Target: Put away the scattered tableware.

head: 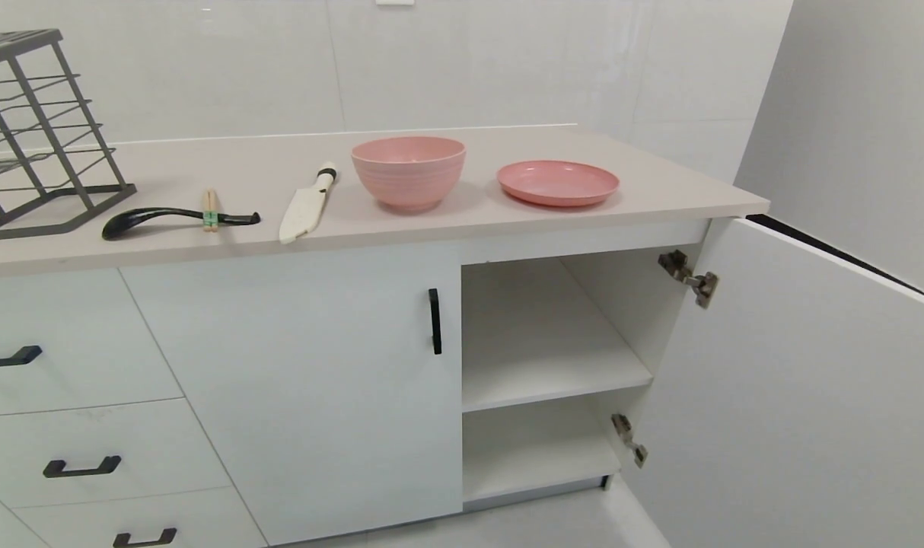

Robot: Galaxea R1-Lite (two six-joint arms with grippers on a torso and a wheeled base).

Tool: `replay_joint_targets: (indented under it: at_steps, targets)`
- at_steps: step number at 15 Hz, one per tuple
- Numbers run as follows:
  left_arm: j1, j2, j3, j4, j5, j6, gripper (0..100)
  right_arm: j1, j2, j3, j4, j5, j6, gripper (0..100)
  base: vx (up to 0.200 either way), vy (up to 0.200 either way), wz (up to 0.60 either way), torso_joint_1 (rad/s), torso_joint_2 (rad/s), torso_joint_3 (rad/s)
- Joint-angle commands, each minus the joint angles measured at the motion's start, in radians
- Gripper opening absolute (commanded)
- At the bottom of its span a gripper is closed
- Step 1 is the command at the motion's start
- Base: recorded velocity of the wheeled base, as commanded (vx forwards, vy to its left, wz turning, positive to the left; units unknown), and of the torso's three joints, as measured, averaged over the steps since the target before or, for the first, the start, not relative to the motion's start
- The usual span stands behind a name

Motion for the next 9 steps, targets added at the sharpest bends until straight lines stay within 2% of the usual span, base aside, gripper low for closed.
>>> replay_joint_targets:
  at_steps: [1,4,9]
  targets:
    - [0.0,0.002,0.0,-0.004,0.0,-0.001,100,0.0,0.001,0.0,-0.003,0.0,-0.001,100,0.0,0.0,0.0,0.041,-0.26,-0.31]
    - [0.0,0.002,0.0,-0.004,0.0,-0.001,100,0.0,0.001,0.0,-0.003,0.0,0.0,100,0.0,0.0,0.0,0.056,-0.45,-0.333]
    - [0.0,0.002,0.0,-0.004,0.0,-0.001,100,0.0,0.001,0.0,-0.003,0.0,0.0,100,0.0,0.0,0.0,0.122,-0.46,-0.335]
